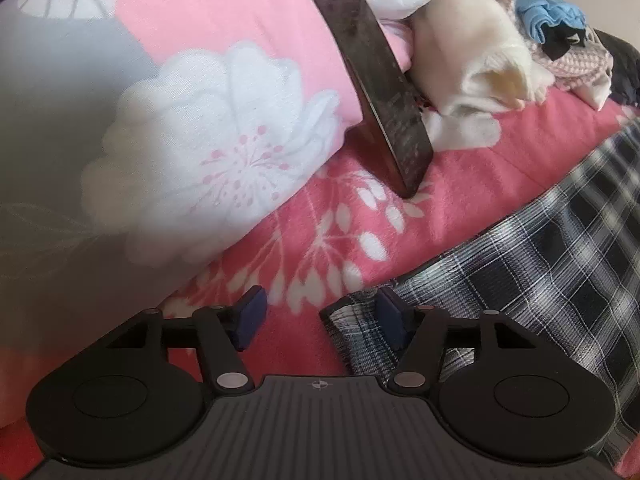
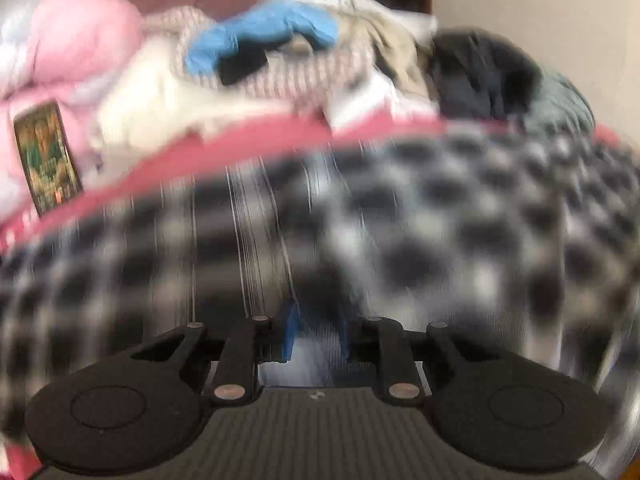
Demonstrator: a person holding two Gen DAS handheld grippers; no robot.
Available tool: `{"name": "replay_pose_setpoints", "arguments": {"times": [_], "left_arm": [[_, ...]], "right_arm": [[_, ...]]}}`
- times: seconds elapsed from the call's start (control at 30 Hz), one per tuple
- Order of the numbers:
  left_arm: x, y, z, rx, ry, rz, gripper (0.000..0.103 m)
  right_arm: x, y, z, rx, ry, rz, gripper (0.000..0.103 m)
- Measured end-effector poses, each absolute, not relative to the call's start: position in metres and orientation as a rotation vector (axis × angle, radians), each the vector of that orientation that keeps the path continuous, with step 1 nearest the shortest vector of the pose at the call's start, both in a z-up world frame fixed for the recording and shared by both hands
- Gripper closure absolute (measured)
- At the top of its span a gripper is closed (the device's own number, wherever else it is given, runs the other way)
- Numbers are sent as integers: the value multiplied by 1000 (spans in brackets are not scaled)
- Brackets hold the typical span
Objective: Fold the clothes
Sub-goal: 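Open both grippers, release the pants and lift the tools away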
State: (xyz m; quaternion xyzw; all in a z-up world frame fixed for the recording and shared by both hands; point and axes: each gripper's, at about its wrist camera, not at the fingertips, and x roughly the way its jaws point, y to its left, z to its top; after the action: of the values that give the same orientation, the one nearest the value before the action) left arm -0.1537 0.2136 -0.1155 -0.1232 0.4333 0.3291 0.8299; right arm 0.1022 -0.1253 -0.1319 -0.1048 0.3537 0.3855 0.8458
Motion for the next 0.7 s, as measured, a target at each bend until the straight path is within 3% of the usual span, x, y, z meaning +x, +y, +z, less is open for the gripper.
{"name": "replay_pose_setpoints", "arguments": {"times": [0.37,0.57,0.7], "left_arm": [[-167,218,-104,-247,892,674,38],[-160,225,-50,-294,725,576,38],[-98,204,-1,-276,660,348,38]], "right_arm": [[-16,-238,-100,-131,797,577,79],[-24,-266,-48,-119,731,382,79],[-27,-274,5,-108,621,320,78]]}}
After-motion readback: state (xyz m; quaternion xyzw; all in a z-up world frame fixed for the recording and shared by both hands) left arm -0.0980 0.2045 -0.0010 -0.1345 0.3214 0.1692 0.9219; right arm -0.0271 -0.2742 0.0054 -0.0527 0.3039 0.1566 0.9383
